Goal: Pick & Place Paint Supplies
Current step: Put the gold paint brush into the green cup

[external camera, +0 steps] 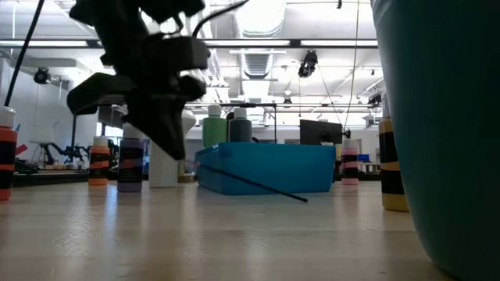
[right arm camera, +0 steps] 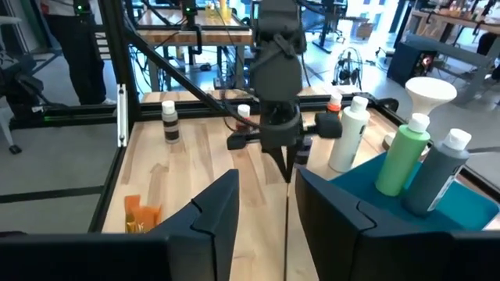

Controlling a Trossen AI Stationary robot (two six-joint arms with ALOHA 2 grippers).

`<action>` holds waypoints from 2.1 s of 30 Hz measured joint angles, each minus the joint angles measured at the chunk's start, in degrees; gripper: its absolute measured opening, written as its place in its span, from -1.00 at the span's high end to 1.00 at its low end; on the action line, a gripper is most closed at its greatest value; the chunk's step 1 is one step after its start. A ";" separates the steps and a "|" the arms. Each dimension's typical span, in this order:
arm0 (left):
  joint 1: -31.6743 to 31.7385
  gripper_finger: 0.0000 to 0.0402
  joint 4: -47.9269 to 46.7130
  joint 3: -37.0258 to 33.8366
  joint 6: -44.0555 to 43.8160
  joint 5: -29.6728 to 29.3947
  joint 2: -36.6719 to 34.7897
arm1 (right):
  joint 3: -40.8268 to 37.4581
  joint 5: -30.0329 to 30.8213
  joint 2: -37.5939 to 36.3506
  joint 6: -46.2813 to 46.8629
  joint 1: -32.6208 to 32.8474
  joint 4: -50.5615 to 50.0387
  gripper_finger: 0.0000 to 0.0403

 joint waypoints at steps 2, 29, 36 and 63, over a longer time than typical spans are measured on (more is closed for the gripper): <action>-0.87 1.00 -1.09 0.98 1.95 -2.85 -0.01 | -0.02 -0.12 0.00 1.80 0.00 -0.58 0.35; -6.05 1.00 -10.40 14.95 14.34 -16.64 -0.07 | -7.07 -38.47 0.38 3.52 -30.59 2.77 0.13; -6.03 1.00 -7.80 15.29 17.39 -18.03 -0.12 | -13.26 -50.30 0.50 -5.20 -38.95 14.82 0.08; -4.93 1.00 -4.34 15.40 21.36 -18.09 -0.14 | -3.84 -64.60 24.69 -14.44 -47.58 26.06 0.01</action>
